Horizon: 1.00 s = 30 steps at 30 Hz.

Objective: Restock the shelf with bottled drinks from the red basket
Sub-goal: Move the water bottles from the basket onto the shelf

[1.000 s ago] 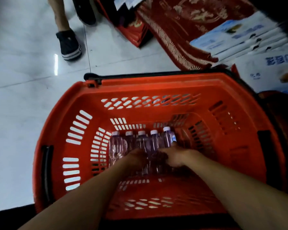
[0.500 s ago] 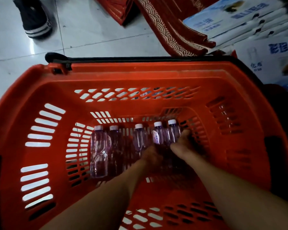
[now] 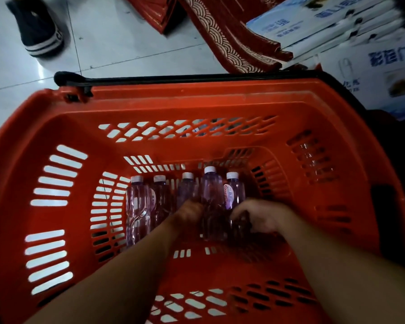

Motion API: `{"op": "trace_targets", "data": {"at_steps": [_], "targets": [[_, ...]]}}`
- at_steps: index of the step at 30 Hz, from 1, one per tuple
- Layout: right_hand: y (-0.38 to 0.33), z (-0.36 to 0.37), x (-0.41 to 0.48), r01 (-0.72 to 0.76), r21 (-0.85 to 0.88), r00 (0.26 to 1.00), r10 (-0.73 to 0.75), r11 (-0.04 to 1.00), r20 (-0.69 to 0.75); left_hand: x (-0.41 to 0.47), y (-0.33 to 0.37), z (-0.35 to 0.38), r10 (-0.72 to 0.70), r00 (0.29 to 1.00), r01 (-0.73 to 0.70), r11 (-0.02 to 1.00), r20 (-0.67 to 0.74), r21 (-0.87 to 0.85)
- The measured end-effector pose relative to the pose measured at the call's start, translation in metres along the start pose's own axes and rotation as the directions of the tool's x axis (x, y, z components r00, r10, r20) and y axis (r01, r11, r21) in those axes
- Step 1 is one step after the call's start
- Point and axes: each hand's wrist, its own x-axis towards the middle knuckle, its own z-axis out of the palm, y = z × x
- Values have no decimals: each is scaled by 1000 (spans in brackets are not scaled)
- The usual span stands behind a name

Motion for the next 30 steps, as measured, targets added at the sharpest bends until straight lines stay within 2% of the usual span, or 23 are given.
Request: {"op": "trace_targets", "data": {"at_steps": [2,5,9,12,15,17,19,24,30], "targets": [[-6,6,-5,3,15,999,-4,1000,54,-12,7,-11,24,1000,-24,999,5,-35],[-15,14,-19,98,37,990,-101,995,102,-28,16,-17,29,998,-25,997,61,-69],[-27,24,-49,185,132,965,-206,974,166,-60,35,-25,59,997,-56,997,50,-56],[-39,30,-88,265,131,951,-282,955,126,-95,53,-24,140,970,-126,989,200,-79],[-50,41,-138,389,137,911,-402,911,88,-128,78,-24,257,950,-271,961,179,57],[-51,49,-172,467,177,875,-482,866,50,-156,94,-12,356,913,-383,917,200,115],[-48,56,-204,535,200,834,-551,821,27,-183,104,1,449,865,-472,879,226,62],[-22,76,-279,689,245,704,-710,682,-4,-260,117,41,644,749,-654,757,159,16],[19,92,-349,823,286,491,-868,491,77,-332,113,96,729,643,-757,652,233,50]]}}
